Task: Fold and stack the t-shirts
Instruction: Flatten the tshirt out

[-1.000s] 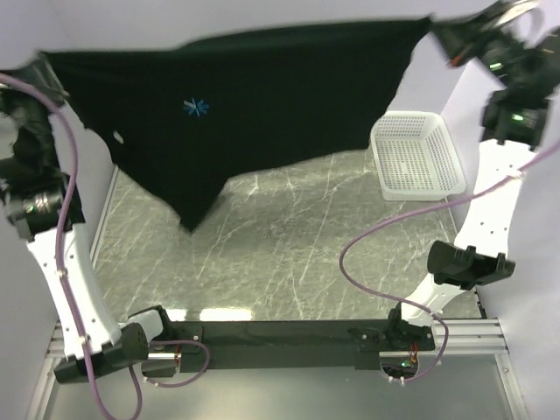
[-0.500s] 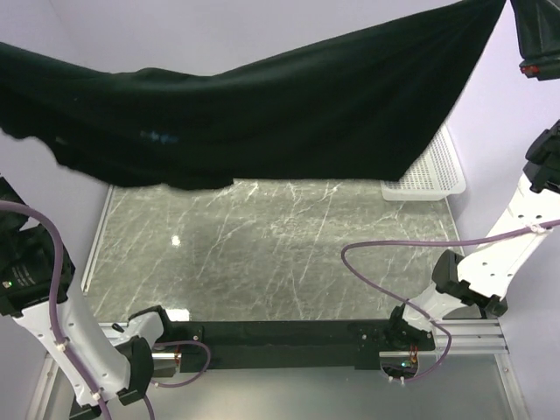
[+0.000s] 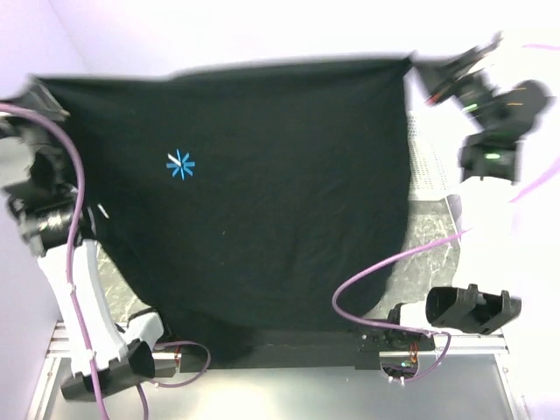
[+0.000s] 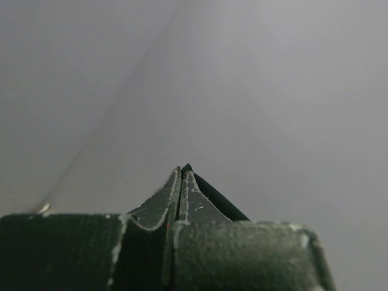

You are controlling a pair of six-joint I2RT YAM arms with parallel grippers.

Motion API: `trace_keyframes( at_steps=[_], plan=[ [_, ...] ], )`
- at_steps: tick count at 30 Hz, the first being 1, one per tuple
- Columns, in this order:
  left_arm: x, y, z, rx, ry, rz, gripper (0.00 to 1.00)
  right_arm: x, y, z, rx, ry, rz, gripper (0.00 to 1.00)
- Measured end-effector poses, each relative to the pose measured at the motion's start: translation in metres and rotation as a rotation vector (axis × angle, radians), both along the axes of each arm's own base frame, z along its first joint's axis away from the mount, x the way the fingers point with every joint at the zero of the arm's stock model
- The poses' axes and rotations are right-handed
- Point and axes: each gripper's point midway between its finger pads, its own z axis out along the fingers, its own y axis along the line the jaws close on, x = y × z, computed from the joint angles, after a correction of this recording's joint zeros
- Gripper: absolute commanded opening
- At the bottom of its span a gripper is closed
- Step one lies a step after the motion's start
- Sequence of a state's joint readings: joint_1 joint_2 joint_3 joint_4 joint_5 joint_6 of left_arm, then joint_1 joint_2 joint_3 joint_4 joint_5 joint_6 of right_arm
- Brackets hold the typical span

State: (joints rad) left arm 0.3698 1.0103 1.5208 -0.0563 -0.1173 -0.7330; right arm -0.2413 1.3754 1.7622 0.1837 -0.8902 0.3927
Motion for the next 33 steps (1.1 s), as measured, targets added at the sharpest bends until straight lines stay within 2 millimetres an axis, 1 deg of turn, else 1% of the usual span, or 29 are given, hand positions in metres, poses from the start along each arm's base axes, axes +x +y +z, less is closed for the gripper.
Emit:
trace_keyframes(
  at_steps=[1,2,3,4,6,8,9,12,14,15,16,18,20,22,25,28,30,33],
  plan=[
    [0.014,0.004,-0.023,-0.022,0.049,-0.009,0.01,0.017,0.004,-0.035,-0.008,0.062,-0.002,0.00],
    [0.029,0.008,-0.047,-0.045,0.099,-0.019,0.01,0.029,0.007,-0.066,-0.014,0.119,0.000,0.00],
    [0.045,0.013,-0.076,-0.071,0.161,-0.026,0.01,0.044,0.012,-0.108,-0.026,0.194,0.002,0.00],
    [0.061,0.017,-0.105,-0.095,0.220,-0.036,0.01,0.056,0.015,-0.144,-0.037,0.256,0.001,0.00],
    [0.088,0.022,-0.157,-0.137,0.319,-0.062,0.01,0.075,0.017,-0.203,-0.054,0.365,-0.008,0.00],
    [0.116,0.027,-0.218,-0.190,0.433,-0.090,0.01,0.095,0.018,-0.255,-0.077,0.457,-0.016,0.00],
    [0.130,0.030,-0.251,-0.214,0.493,-0.102,0.01,0.106,0.018,-0.274,-0.091,0.485,-0.023,0.00],
    [0.168,0.032,-0.329,-0.272,0.640,-0.136,0.01,0.141,0.018,-0.332,-0.134,0.575,-0.048,0.00],
    [0.188,0.029,-0.376,-0.304,0.728,-0.161,0.01,0.165,0.018,-0.364,-0.165,0.618,-0.073,0.00],
    [0.198,0.027,-0.403,-0.322,0.782,-0.169,0.01,0.177,0.019,-0.381,-0.184,0.641,-0.088,0.00],
    [0.208,0.024,-0.427,-0.336,0.829,-0.178,0.01,0.187,0.020,-0.397,-0.203,0.666,-0.107,0.00],
    [0.223,0.019,-0.458,-0.352,0.891,-0.194,0.01,0.206,0.020,-0.422,-0.235,0.708,-0.149,0.00],
    [0.238,0.014,-0.479,-0.359,0.935,-0.205,0.01,0.224,0.020,-0.436,-0.259,0.726,-0.201,0.00],
    [0.253,0.011,-0.486,-0.356,0.948,-0.213,0.01,0.242,0.018,-0.442,-0.277,0.732,-0.266,0.00],
    [0.278,0.013,-0.481,-0.343,0.929,-0.219,0.01,0.266,0.014,-0.438,-0.284,0.721,-0.355,0.00],
    [0.294,0.016,-0.475,-0.335,0.910,-0.220,0.01,0.282,0.009,-0.431,-0.271,0.709,-0.417,0.00],
    [0.300,0.016,-0.476,-0.335,0.907,-0.222,0.01,0.290,0.005,-0.428,-0.257,0.708,-0.444,0.00],
    [0.302,0.014,-0.482,-0.338,0.917,-0.229,0.01,0.296,0.002,-0.429,-0.248,0.716,-0.469,0.00]
  ],
)
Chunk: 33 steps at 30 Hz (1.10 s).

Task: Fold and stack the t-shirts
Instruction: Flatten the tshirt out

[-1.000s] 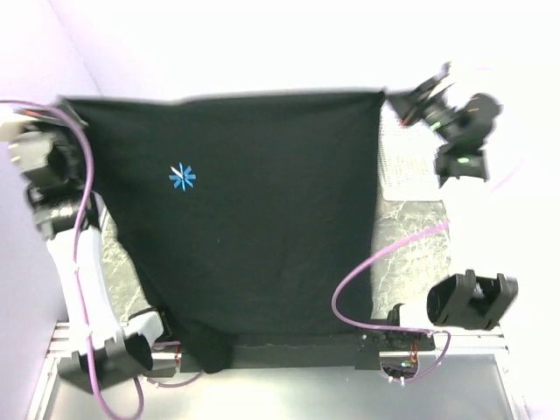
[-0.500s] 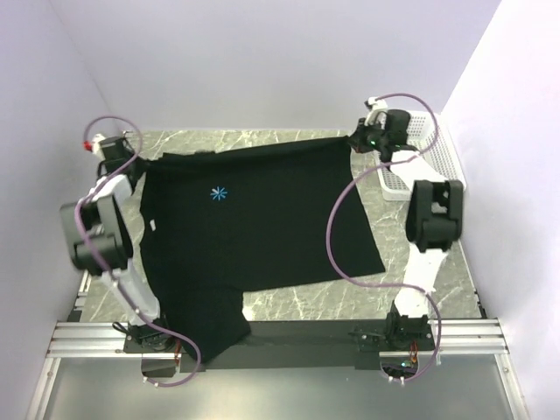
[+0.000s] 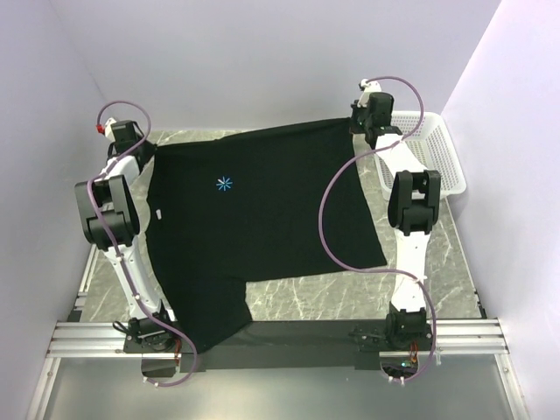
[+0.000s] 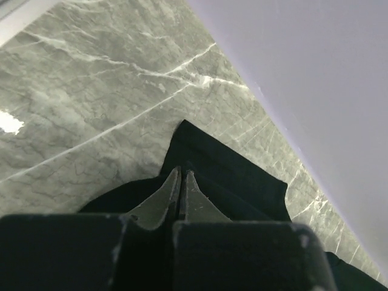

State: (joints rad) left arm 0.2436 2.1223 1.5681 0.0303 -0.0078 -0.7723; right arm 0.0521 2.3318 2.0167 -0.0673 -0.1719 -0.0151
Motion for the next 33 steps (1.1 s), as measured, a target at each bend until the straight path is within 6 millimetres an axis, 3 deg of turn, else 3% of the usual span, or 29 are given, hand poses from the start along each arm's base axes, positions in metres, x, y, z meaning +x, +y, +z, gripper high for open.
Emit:
trace_keyframes(
  at_steps=[7,18,25,33],
  plan=[
    [0.014,-0.001,-0.011,-0.011,0.012,-0.017,0.01,0.002,0.000,-0.019,0.007,0.045,-0.006,0.00],
    [0.013,-0.004,-0.015,0.009,0.013,-0.058,0.01,-0.007,0.008,-0.032,0.004,0.076,0.061,0.00],
    [-0.005,-0.011,-0.028,0.041,0.027,-0.118,0.01,-0.015,0.008,-0.048,0.000,0.109,0.107,0.00],
    [-0.015,-0.015,-0.007,0.094,-0.016,-0.167,0.01,-0.017,0.003,-0.039,0.001,0.086,0.157,0.00]
  ],
)
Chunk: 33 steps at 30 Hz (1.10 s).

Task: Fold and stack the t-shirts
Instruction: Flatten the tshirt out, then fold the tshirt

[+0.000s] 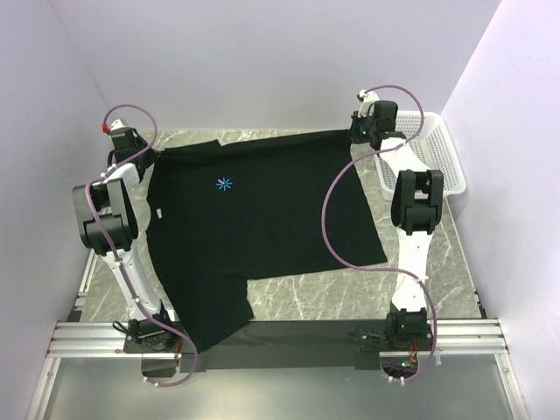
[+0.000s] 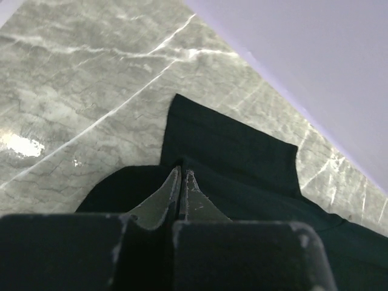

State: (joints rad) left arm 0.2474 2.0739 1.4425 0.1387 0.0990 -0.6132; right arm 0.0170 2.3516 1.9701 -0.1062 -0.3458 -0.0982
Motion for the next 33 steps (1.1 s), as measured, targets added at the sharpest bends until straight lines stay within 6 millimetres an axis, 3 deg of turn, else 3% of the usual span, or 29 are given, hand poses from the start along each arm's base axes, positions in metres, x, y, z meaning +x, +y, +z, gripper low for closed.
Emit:
trace_keyframes(
  at_steps=[6,15,24,33],
  plan=[
    [-0.005,-0.002,0.011,0.027,-0.023,-0.029,0.01,-0.001,0.002,0.003,0.003,-0.008,0.018,0.00],
    [-0.014,-0.004,-0.001,0.050,0.012,-0.065,0.01,-0.009,0.007,-0.004,-0.010,0.021,0.074,0.00],
    [-0.019,-0.004,-0.002,0.070,0.031,-0.078,0.01,-0.011,-0.009,-0.009,-0.036,0.038,0.056,0.00],
    [-0.030,-0.006,-0.003,0.084,0.055,-0.092,0.01,-0.017,-0.011,-0.016,-0.079,0.060,0.085,0.00]
  ],
)
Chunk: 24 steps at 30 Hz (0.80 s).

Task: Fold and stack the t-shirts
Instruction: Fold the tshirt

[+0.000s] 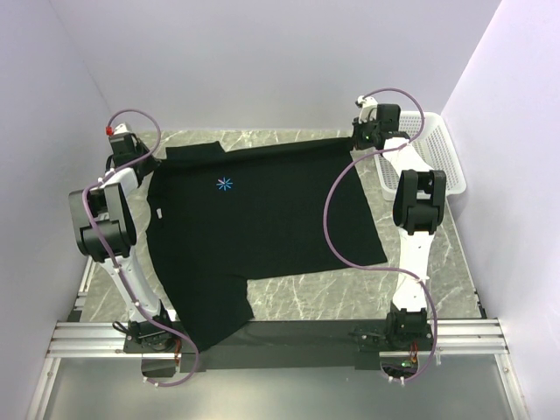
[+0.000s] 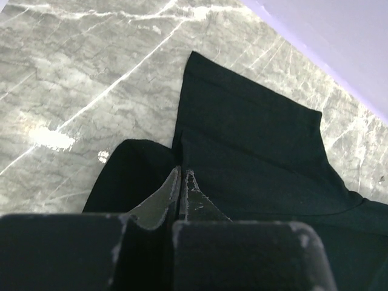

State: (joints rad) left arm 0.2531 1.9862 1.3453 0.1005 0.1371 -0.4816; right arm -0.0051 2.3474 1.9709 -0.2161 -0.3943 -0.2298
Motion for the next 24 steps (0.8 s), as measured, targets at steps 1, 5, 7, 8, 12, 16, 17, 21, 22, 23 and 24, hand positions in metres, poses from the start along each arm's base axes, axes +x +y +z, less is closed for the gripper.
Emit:
trace_keyframes(
  at_steps=[1,5,7,8,12,16,17,21,22,23,24],
  plan=[
    [-0.001,0.000,0.000,0.000,0.003,-0.001,0.01,-0.001,0.000,0.000,-0.002,0.003,0.002,0.00],
    [-0.007,-0.001,-0.002,0.009,0.016,-0.008,0.01,-0.003,0.001,-0.003,-0.007,0.013,0.013,0.00],
    [-0.007,-0.001,-0.001,0.014,0.018,-0.011,0.01,-0.004,0.001,-0.003,-0.010,0.014,0.017,0.00],
    [-0.007,-0.001,-0.001,0.016,0.017,-0.011,0.01,-0.004,0.001,-0.004,-0.012,0.016,0.019,0.00],
    [-0.012,-0.002,-0.004,0.016,0.027,-0.012,0.01,-0.007,0.000,-0.005,-0.016,0.029,0.021,0.00],
    [-0.015,-0.002,-0.008,0.015,0.038,-0.012,0.01,-0.009,-0.001,-0.008,-0.022,0.046,0.017,0.00],
    [-0.016,-0.002,-0.009,0.015,0.042,-0.012,0.01,-0.010,-0.001,-0.009,-0.024,0.050,0.015,0.00],
    [-0.021,-0.003,-0.011,0.014,0.049,-0.013,0.01,-0.013,-0.003,-0.009,-0.030,0.068,0.008,0.00],
    [-0.021,-0.004,-0.011,0.014,0.050,-0.013,0.01,-0.013,-0.003,-0.008,-0.031,0.072,0.007,0.00],
    [-0.022,-0.004,-0.011,0.014,0.050,-0.014,0.01,-0.012,-0.004,-0.006,-0.032,0.070,0.005,0.00],
    [-0.023,-0.004,-0.010,0.015,0.050,-0.014,0.01,-0.011,-0.004,-0.004,-0.033,0.067,0.003,0.00]
  ],
)
